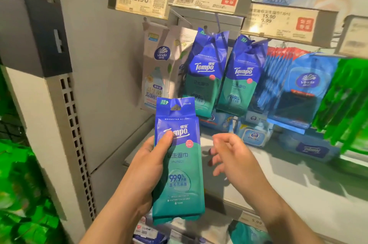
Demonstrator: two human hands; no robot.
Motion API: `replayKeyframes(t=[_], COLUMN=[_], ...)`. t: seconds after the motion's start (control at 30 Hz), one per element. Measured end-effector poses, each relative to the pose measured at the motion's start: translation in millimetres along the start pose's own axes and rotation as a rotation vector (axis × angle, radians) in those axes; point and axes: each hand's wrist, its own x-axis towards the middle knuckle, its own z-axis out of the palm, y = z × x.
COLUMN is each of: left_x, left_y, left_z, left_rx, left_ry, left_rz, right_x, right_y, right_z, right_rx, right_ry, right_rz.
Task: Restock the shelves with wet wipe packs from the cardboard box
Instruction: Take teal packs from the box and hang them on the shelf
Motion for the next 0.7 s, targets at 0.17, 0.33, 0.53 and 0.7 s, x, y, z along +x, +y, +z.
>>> replayKeyframes(t=[0.17,0.33,0.53,0.7], left_x=[12,22,17,13], left_y=[1,1,-13,-1], left_z=[28,49,47,58], left_rx=[-0.024,0.113,0.259,0.218], left_ry=[-0.053,-0.204,-0.44,-0.529], left_rz=[0.052,0.118,0.186,0.382], right_x=[-29,-33,-34,-35], right_y=[16,22,0,-21], right_z=[9,4,-28,-49], right_rx=[0.071,0.127,0.06,0.111], right_ry=[-0.269,-0.017,0.212,0.195], right_rz=[0.067,-0.056,-0.244,-0.412])
